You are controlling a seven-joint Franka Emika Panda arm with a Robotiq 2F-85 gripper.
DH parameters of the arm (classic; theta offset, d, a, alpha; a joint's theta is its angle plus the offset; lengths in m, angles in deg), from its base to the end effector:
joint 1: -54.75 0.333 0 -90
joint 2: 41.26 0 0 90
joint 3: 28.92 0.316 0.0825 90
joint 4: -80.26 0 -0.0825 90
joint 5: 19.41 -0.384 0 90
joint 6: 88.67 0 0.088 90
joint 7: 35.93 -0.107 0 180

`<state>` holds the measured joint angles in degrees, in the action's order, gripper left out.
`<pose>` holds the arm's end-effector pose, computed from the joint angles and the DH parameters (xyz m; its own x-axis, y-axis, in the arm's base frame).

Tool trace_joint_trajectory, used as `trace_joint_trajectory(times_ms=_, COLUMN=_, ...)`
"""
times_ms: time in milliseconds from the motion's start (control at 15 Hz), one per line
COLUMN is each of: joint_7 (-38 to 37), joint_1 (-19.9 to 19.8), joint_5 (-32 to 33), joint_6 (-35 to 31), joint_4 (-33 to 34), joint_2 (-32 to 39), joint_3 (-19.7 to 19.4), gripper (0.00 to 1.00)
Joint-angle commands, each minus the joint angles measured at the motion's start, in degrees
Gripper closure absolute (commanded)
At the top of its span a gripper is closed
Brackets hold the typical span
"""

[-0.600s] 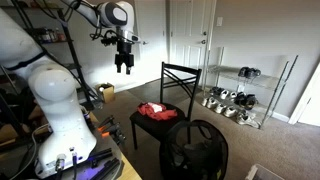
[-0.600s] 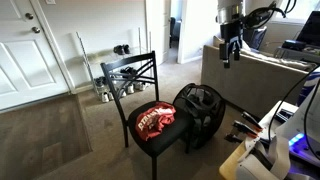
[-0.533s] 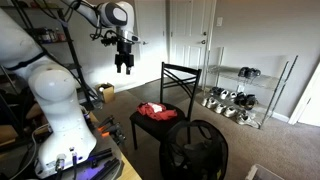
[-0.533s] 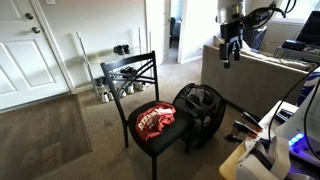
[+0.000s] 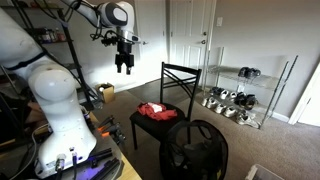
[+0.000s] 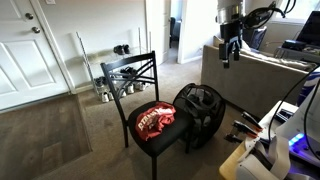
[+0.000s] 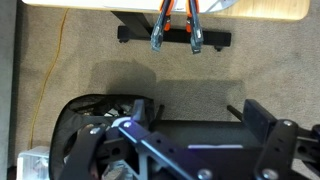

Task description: Take the shirt off of the chair and put it into the laundry basket

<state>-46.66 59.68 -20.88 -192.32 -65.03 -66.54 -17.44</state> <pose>0.3531 0.1052 0.4026 0.9618 0.0399 -0.2709 0.0736 -0.9906 0.1154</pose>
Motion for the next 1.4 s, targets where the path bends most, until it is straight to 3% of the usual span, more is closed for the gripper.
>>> trace_joint_trajectory(times_ms=0, joint_7=-1.78, joint_1=0.68, joint_5=-1.03, joint_6=-4.03, joint_4=2.35, joint_2=6.62, joint_3=-0.15, gripper=0.00)
trace_joint_trajectory(times_ms=333, joint_7=-3.95, joint_1=0.83, joint_5=1.04, joint_6=-10.70, joint_4=10.64, joint_2=22.09, joint_3=0.21, gripper=0.00)
trace_joint_trajectory(times_ms=667, joint_7=-1.87, joint_1=1.19, joint_5=-0.14, joint_6=-13.40, joint_4=19.58, joint_2=34.83, joint_3=-2.40, gripper=0.00)
trace_joint_trajectory(times_ms=1267, joint_7=-7.49, joint_1=4.61, joint_5=3.71, joint_6=-10.40, joint_4=31.27, joint_2=48.34, joint_3=-6.10, gripper=0.00)
trace_joint_trajectory(times_ms=1333, joint_7=-6.41, joint_1=4.03, joint_5=2.03, joint_6=-12.61, joint_4=28.89, joint_2=46.55, joint_3=-6.13, gripper=0.00)
